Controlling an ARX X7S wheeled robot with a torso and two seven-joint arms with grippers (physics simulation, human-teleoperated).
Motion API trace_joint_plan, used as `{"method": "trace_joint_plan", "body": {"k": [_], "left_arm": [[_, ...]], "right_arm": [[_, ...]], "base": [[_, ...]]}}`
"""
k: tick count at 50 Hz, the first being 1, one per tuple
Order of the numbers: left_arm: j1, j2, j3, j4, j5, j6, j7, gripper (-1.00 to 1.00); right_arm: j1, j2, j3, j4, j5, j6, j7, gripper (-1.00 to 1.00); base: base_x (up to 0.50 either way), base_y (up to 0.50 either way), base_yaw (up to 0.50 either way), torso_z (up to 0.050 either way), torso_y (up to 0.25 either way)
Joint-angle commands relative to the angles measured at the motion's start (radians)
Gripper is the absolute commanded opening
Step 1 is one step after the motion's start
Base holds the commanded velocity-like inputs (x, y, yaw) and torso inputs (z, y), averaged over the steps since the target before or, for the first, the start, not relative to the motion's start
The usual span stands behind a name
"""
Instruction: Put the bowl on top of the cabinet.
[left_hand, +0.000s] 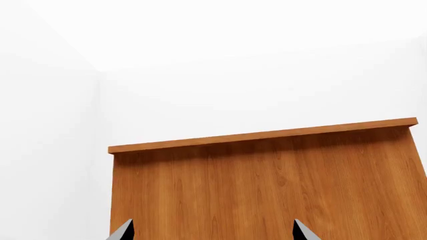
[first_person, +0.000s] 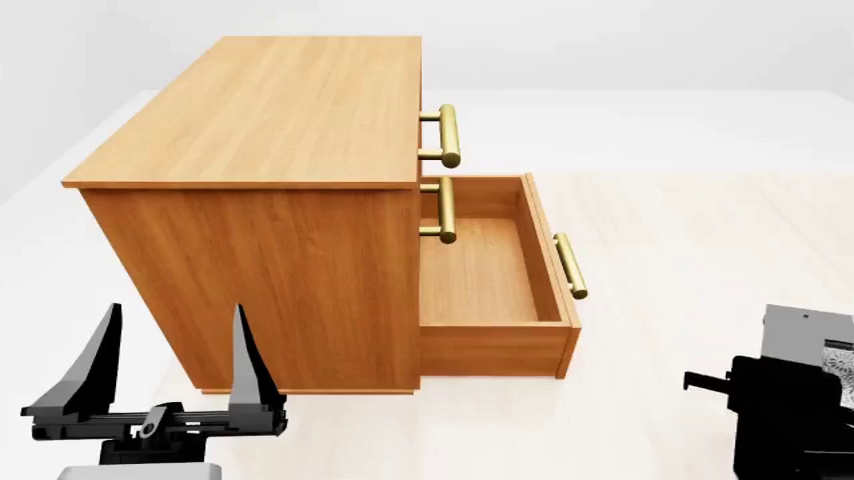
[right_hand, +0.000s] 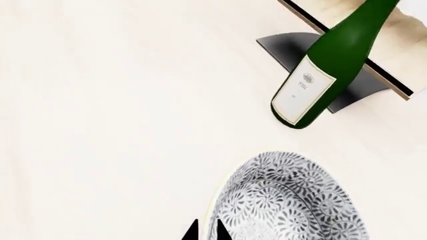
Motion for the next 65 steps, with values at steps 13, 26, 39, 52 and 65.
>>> {"method": "trace_joint_plan", "body": {"k": [13,26,39,52,65], "left_arm": [[-0.001,-0.005,0.002,0.0,-0.002,0.002,-0.006,1.0],[0.0,-0.007,0.002,-0.001,-0.004,0.004,-0.008,1.0],[0.0,-0.01,0.005,-0.003,-0.002,0.006,-0.01,1.0],[-0.003,-0.01,0.008,-0.009,-0.002,0.009,-0.012,1.0],[-0.003,-0.012,0.012,-0.009,-0.006,0.011,-0.012,1.0]], "right_arm": [[0.137,0.059,-0.009,-0.271,0.059,0.201,0.041,-1.0],[0.343,0.054,-0.102,-0.259,0.077,0.29,0.025,-1.0],[0.557,0.049,-0.237,-0.205,0.073,0.344,-0.016,-1.0],[0.748,0.03,-0.345,-0.161,0.115,0.373,-0.12,-1.0],[1.012,-0.05,-0.463,-0.011,0.165,0.409,-0.263,-1.0]], "base": [[0.0,0.0,0.0,0.0,0.0],[0.0,0.0,0.0,0.0,0.0],[0.0,0.0,0.0,0.0,0.0],[0.0,0.0,0.0,0.0,0.0],[0.0,0.0,0.0,0.0,0.001]]}}
